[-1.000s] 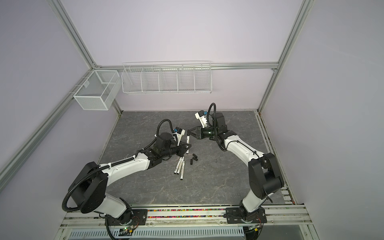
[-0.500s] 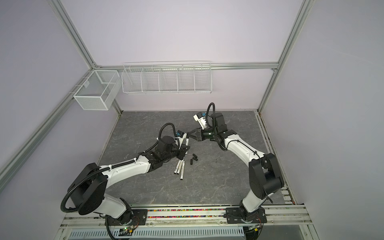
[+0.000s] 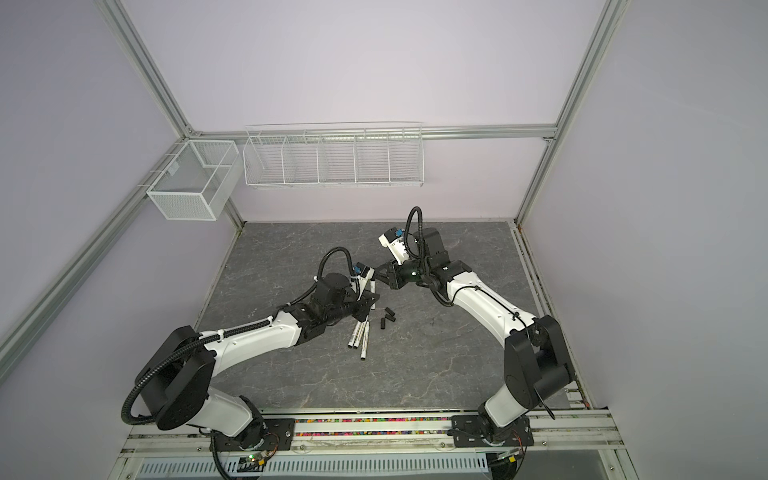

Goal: Insert the pens into the pen caps
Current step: 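Press the black cap down onto the marker tip with the right gripper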

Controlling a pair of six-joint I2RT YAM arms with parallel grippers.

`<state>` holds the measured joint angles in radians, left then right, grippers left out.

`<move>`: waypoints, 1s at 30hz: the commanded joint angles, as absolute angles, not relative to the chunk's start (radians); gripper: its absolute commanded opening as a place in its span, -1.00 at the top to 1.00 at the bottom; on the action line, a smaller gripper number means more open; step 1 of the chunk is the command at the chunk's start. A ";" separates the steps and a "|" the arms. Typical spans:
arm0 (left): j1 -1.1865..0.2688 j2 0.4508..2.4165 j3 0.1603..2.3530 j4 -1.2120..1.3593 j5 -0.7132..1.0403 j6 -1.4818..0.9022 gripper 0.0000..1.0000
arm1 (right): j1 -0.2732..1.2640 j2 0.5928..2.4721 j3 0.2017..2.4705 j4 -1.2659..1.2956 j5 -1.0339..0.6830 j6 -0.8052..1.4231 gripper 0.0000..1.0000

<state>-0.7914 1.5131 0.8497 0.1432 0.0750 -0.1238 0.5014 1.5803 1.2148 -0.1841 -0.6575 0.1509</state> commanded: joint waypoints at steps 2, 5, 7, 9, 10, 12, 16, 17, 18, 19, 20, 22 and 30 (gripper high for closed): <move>-0.773 1.501 0.897 0.286 -0.035 -0.092 1.00 | 0.555 1.573 1.213 -0.422 -0.792 0.124 0.67; -0.775 1.491 0.881 0.295 -0.031 -0.087 1.00 | 0.551 1.578 1.229 -0.422 -0.784 0.127 0.56; -0.776 1.486 0.869 0.304 -0.025 -0.089 1.00 | 0.543 1.574 1.233 -0.411 -0.777 0.140 0.46; -0.776 1.482 0.859 0.311 -0.024 -0.092 1.00 | 0.529 1.566 1.233 -0.396 -0.776 0.155 0.37; -0.776 1.480 0.852 0.319 -0.022 -0.092 1.00 | 0.522 1.560 1.232 -0.387 -0.775 0.164 0.32; -0.776 1.476 0.839 0.335 -0.017 -0.090 1.00 | 0.508 1.549 1.227 -0.375 -0.769 0.176 0.29; -0.776 1.472 0.822 0.348 0.000 -0.083 1.00 | 0.485 1.520 1.221 -0.365 -0.748 0.181 0.29; -0.776 1.472 0.818 0.348 0.003 -0.083 1.00 | 0.481 1.512 1.221 -0.360 -0.740 0.185 0.29; -0.775 1.473 0.816 0.348 0.010 -0.084 1.00 | 0.476 1.501 1.219 -0.350 -0.733 0.189 0.31; -0.776 1.473 0.813 0.347 0.018 -0.086 1.00 | 0.472 1.491 1.220 -0.342 -0.733 0.194 0.31; -0.776 1.471 0.812 0.345 0.026 -0.087 1.00 | 0.468 1.484 1.222 -0.335 -0.733 0.198 0.32; -0.777 1.476 0.807 0.346 0.050 -0.097 1.00 | 0.463 1.466 1.228 -0.311 -0.738 0.212 0.32; -0.778 1.482 0.786 0.374 0.182 -0.142 1.00 | 0.460 1.489 1.280 -0.239 -0.727 0.270 0.32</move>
